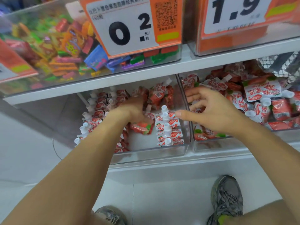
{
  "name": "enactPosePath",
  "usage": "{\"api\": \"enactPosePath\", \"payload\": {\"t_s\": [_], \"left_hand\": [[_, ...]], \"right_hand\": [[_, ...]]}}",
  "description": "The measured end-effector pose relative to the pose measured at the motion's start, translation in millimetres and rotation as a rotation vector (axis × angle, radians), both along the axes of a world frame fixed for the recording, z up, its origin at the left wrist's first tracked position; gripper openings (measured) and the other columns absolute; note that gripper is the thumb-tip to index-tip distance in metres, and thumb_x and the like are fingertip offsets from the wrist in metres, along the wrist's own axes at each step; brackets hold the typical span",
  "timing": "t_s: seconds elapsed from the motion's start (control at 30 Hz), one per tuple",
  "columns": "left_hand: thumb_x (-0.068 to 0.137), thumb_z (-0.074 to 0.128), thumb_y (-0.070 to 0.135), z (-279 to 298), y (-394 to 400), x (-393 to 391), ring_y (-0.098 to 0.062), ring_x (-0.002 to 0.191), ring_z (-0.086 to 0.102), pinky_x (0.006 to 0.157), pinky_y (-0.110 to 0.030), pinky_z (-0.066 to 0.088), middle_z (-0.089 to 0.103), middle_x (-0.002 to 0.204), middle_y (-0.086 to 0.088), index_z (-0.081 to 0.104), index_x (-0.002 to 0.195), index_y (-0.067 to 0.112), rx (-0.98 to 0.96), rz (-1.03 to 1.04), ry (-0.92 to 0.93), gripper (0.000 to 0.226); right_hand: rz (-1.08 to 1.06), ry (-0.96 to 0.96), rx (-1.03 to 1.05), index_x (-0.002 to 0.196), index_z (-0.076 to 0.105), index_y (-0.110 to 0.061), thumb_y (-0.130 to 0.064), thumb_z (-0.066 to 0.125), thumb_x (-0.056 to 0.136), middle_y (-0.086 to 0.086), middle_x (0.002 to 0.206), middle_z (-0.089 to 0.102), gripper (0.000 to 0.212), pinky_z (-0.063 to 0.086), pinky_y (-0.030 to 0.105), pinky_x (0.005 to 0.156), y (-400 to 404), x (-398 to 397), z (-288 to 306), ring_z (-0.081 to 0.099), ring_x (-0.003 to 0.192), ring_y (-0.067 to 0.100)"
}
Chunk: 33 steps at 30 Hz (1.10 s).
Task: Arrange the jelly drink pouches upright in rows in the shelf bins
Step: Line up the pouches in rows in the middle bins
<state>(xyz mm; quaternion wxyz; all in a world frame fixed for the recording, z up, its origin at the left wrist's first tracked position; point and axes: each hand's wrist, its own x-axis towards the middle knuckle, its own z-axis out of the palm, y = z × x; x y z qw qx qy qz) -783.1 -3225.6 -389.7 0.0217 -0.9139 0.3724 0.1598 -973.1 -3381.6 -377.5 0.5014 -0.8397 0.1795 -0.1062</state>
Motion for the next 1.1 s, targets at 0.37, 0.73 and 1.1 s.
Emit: {"api": "enactPosePath", "payload": {"t_s": [0.37, 0.73, 1.1], "left_hand": [[0.072, 0.083, 0.028, 17.4, 22.7, -2.8, -0.002, 0.069, 0.056, 0.057, -0.005, 0.035, 0.059, 0.075, 0.012, 0.065, 0.081, 0.012, -0.716, 0.230, -0.100, 0.026], [0.093, 0.057, 0.038, -8.0, -9.6, 2.5, -0.015, 0.096, 0.053, 0.077, -0.021, 0.038, 0.058, 0.092, 0.010, 0.067, 0.112, 0.021, -0.415, -0.107, 0.267, 0.027], [0.097, 0.049, 0.037, -6.4, -1.5, 6.7, -0.009, 0.119, 0.049, 0.099, -0.021, 0.034, 0.055, 0.130, 0.010, 0.054, 0.133, 0.027, -0.359, -0.132, 0.392, 0.038]], "right_hand": [[0.016, 0.056, -0.030, 0.125, 0.049, -0.032, -0.064, 0.073, 0.064, -0.019, 0.106, 0.057, 0.073, 0.047, 0.017, 0.071, -0.6, 0.9, 0.4, 0.062, 0.089, -0.003], [0.032, 0.092, -0.075, 0.127, 0.045, -0.036, -0.067, 0.071, 0.067, -0.022, 0.106, 0.054, 0.072, 0.044, 0.014, 0.066, -2.2, 2.1, -0.7, 0.059, 0.085, -0.011], [0.027, 0.142, -0.075, 0.124, 0.044, -0.037, -0.065, 0.071, 0.068, -0.022, 0.107, 0.054, 0.069, 0.043, 0.015, 0.065, 0.2, 3.0, 3.6, 0.059, 0.086, -0.008]]}}
